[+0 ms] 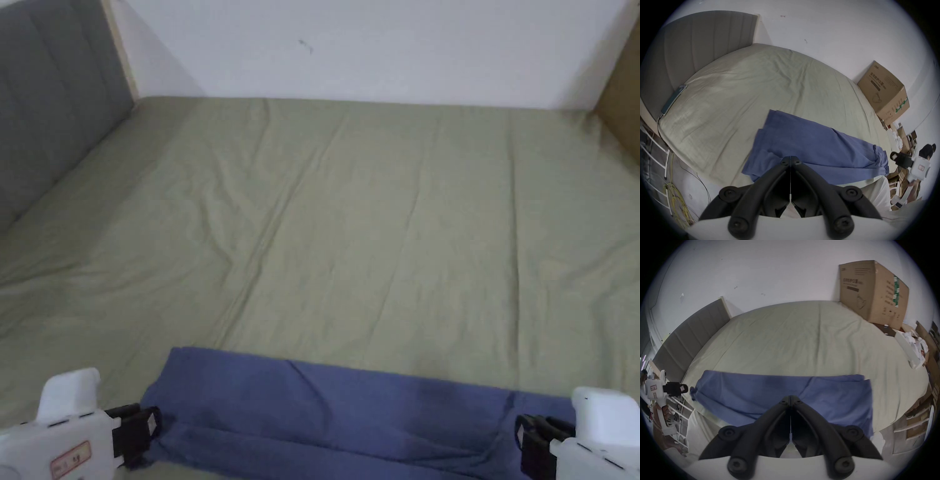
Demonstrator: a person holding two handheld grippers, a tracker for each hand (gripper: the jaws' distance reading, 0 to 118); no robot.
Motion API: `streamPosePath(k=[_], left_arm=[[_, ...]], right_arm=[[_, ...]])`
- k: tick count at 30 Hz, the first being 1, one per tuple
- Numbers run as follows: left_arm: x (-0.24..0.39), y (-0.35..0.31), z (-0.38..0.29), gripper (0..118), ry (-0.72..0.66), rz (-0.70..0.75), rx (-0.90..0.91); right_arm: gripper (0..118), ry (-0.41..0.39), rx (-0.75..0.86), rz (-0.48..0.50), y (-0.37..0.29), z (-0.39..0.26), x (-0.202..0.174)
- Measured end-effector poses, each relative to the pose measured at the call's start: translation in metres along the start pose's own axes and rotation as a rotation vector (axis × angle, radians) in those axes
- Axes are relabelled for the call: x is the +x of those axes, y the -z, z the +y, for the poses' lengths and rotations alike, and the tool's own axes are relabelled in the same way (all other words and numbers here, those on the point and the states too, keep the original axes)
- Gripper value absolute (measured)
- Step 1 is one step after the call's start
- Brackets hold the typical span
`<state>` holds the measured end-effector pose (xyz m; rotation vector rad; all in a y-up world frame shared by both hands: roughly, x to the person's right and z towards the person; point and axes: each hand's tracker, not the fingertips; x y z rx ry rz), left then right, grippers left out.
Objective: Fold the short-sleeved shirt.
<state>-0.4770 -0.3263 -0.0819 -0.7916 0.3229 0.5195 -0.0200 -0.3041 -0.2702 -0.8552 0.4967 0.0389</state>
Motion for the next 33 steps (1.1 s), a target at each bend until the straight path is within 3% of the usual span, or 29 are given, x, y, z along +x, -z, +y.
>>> streamPosePath(k=[1,3,4,5,11,14,16,19,21,22,24,25,27,28,33], left_arm=[[-0.006,-0.003,0.001,6,-0.018,-0.013,0.001],[-0.019,-0.005,0.003,71,-0.036,-0.021,-0.015],[-0.025,-0.004,0.003,96,-0.051,-0.024,-0.021],[-0.031,-0.004,0.003,111,-0.062,-0.032,-0.023],[-0.077,0.025,-0.005,114,-0.278,-0.160,-0.034],[-0.091,0.060,-0.019,116,-0.463,-0.217,-0.094],[-0.094,0.064,-0.021,118,-0.502,-0.228,-0.025],[-0.088,0.065,-0.015,118,-0.555,-0.331,-0.026],[-0.082,0.066,-0.011,106,-0.539,-0.335,-0.039],[-0.077,0.067,-0.010,94,-0.499,-0.326,-0.043],[-0.070,0.068,-0.009,38,-0.417,-0.236,-0.058],[-0.069,0.066,-0.007,18,-0.427,-0.201,-0.055],[-0.077,0.068,-0.008,13,-0.523,-0.189,-0.079],[-0.076,0.069,-0.010,13,-0.564,-0.273,-0.081],[-0.050,0.056,0.015,11,-0.370,-0.156,-0.103]], right_arm=[[0,0.004,-0.002,0.001,0.003,0.001,-0.002],[0,-0.029,-0.043,-0.016,0.011,0.002,-0.007],[0,-0.050,-0.046,-0.034,0.014,0.001,-0.009],[0,-0.052,-0.043,-0.031,0.015,0.001,-0.010],[0,-0.073,-0.085,-0.010,0.026,0.002,-0.016],[0,-0.086,-0.105,-0.001,0.030,0.003,-0.019],[0,-0.093,-0.116,0.000,0.031,0.002,-0.024],[0,-0.105,-0.129,-0.003,0.033,0.001,-0.028],[0,-0.108,-0.148,-0.009,0.038,0.001,-0.028],[0,-0.105,-0.153,-0.013,0.040,0.001,-0.028],[0,-0.094,-0.165,-0.011,0.043,-0.001,-0.028],[0,-0.086,-0.170,-0.011,0.044,-0.003,-0.027],[0,-0.071,-0.181,-0.012,0.047,-0.006,-0.025],[0,-0.063,-0.189,-0.012,0.048,-0.007,-0.023],[0,0.034,-0.203,-0.027,0.045,-0.014,-0.002]])
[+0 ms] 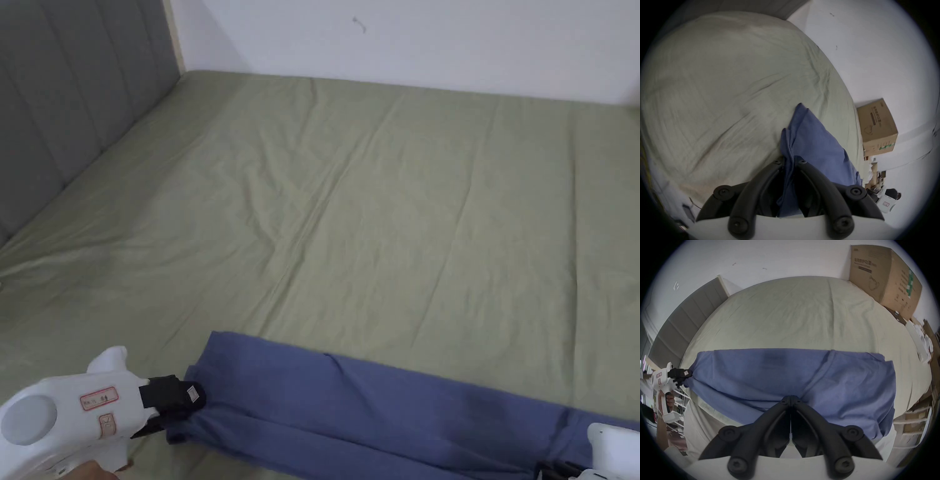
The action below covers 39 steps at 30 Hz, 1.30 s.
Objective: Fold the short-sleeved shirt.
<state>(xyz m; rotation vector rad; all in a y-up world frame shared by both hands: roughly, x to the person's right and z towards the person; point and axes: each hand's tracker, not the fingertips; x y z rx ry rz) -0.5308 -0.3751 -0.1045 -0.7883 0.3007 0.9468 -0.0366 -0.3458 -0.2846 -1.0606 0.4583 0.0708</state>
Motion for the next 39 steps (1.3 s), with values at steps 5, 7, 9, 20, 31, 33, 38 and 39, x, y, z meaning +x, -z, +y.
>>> streamPosePath(k=[5,7,9,20,31,33,38,39], left_arm=[[0.066,-0.031,0.010,11,0.174,-0.019,0.079],[0.106,-0.039,0.005,11,0.287,-0.046,0.089],[0.152,-0.044,-0.009,11,0.416,-0.112,0.080],[0.282,0.083,-0.131,76,0.813,-0.223,-0.213],[0.248,0.087,-0.104,86,0.561,-0.237,-0.246],[0.245,0.075,-0.090,29,0.482,-0.206,-0.174],[0.230,0.096,-0.092,6,0.512,-0.103,-0.219],[0.229,0.104,-0.099,5,0.509,-0.119,-0.267]], right_arm=[[0,0.054,0.026,-0.013,-0.011,-0.002,0.022],[0,0.071,0.056,-0.011,-0.017,-0.003,0.029],[0,0.083,0.069,-0.015,-0.022,-0.003,0.036],[0,0.176,0.120,-0.026,-0.036,-0.015,0.070],[0,0.263,0.123,-0.065,-0.044,-0.028,0.101],[0,0.259,0.125,-0.069,-0.044,-0.028,0.100],[0,0.235,0.122,-0.053,-0.040,-0.027,0.093],[0,0.234,0.122,-0.049,-0.040,-0.027,0.091]])
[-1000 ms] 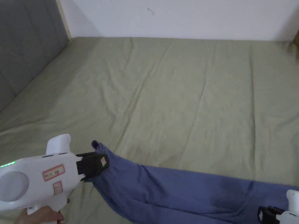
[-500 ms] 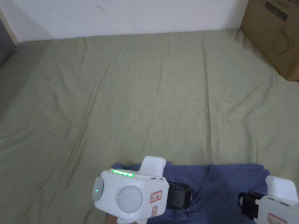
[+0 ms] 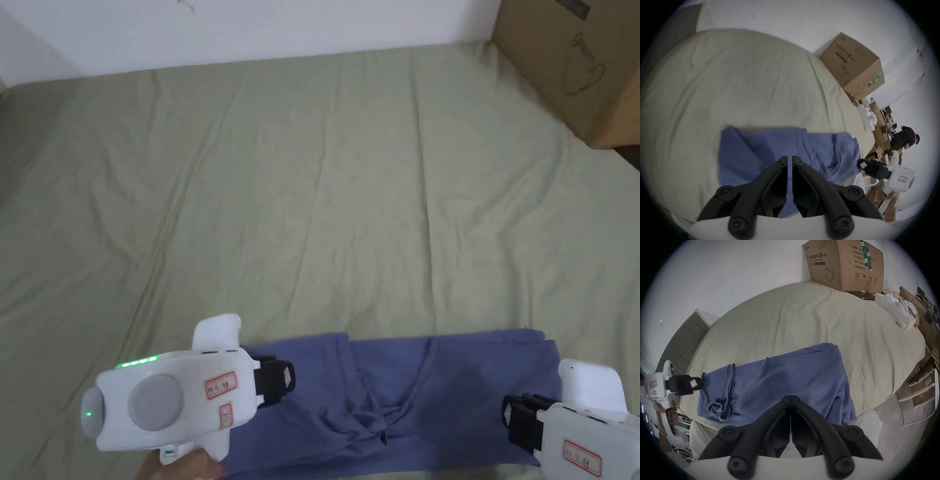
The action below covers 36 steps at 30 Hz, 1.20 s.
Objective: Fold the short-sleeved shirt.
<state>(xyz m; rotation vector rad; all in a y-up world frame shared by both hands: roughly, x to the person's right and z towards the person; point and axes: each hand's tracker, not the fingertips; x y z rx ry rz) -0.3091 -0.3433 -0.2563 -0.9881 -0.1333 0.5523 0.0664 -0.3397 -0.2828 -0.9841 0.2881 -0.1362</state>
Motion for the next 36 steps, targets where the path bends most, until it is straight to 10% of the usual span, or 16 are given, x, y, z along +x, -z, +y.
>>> streamPosePath(k=[11,23,25,26,27,36], left_arm=[[0.067,0.058,-0.026,5,0.221,-0.081,-0.173],[0.005,-0.024,-0.016,6,0.047,-0.223,0.022],[-0.033,-0.043,-0.015,41,-0.018,-0.209,0.047],[-0.050,-0.049,-0.017,93,-0.047,-0.178,0.044],[-0.067,-0.051,-0.020,116,-0.081,-0.156,0.035],[-0.149,-0.032,-0.052,114,-0.430,-0.348,0.114]], right_arm=[[0,-0.001,-0.007,0.000,-0.003,-0.001,-0.001],[0,-0.040,-0.001,0.007,-0.007,0.005,-0.015],[0,-0.048,-0.004,0.010,-0.005,0.007,-0.019],[0,-0.054,-0.007,0.013,-0.004,0.007,-0.021],[0,-0.063,-0.011,0.014,-0.003,0.008,-0.024],[0,-0.135,-0.052,0.008,0.008,0.011,-0.049]])
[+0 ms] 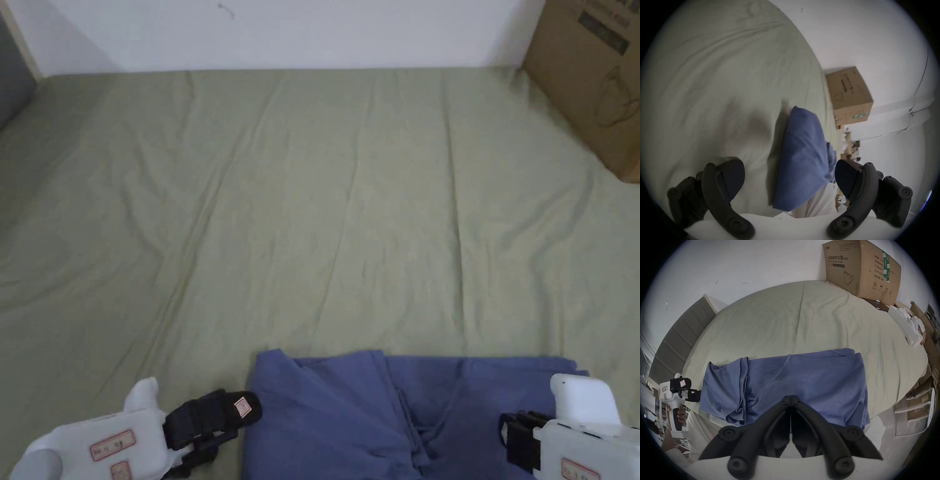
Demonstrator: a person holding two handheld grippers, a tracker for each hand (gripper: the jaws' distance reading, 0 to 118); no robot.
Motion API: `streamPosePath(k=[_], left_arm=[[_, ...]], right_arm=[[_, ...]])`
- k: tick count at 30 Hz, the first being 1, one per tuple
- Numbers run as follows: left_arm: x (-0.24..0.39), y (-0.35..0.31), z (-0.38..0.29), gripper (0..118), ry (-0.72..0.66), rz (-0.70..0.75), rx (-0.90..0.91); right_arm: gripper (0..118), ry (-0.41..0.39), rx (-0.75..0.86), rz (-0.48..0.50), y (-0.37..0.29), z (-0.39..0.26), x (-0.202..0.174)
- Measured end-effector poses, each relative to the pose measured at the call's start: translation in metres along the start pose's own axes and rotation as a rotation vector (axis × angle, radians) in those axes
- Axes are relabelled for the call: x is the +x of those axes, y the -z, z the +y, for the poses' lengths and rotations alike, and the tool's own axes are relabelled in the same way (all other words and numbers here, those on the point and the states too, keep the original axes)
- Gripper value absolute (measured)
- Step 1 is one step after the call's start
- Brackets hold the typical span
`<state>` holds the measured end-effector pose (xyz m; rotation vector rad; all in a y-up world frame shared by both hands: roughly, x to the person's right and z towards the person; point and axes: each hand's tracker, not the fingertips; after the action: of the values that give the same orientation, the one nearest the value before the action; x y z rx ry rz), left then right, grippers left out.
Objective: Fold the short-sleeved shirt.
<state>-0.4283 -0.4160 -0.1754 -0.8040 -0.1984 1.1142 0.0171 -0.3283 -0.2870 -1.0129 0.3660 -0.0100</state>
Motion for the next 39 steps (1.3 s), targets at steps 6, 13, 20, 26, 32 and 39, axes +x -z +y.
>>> streamPosePath(k=[6,13,20,26,32,39], left_arm=[[0.000,0.038,0.003,64,-0.074,-0.193,-0.088],[-0.014,0.044,0.018,11,-0.061,-0.067,-0.133],[0.004,0.003,0.042,11,-0.001,-0.040,-0.059],[-0.010,-0.079,0.074,11,0.063,0.095,0.069],[-0.038,-0.155,0.089,11,0.015,0.268,0.166],[0.025,-0.145,0.063,11,0.060,0.285,0.203]], right_arm=[[0,-0.040,-0.021,-0.002,0.005,0.005,-0.012],[0,-0.081,-0.021,0.000,0.004,0.015,-0.021],[0,-0.098,-0.030,0.021,0.015,0.026,-0.033],[0,-0.120,-0.026,0.045,0.019,0.029,-0.040],[0,-0.104,-0.033,0.051,0.022,0.024,-0.035],[0,-0.079,-0.039,0.048,0.021,0.020,-0.026]])
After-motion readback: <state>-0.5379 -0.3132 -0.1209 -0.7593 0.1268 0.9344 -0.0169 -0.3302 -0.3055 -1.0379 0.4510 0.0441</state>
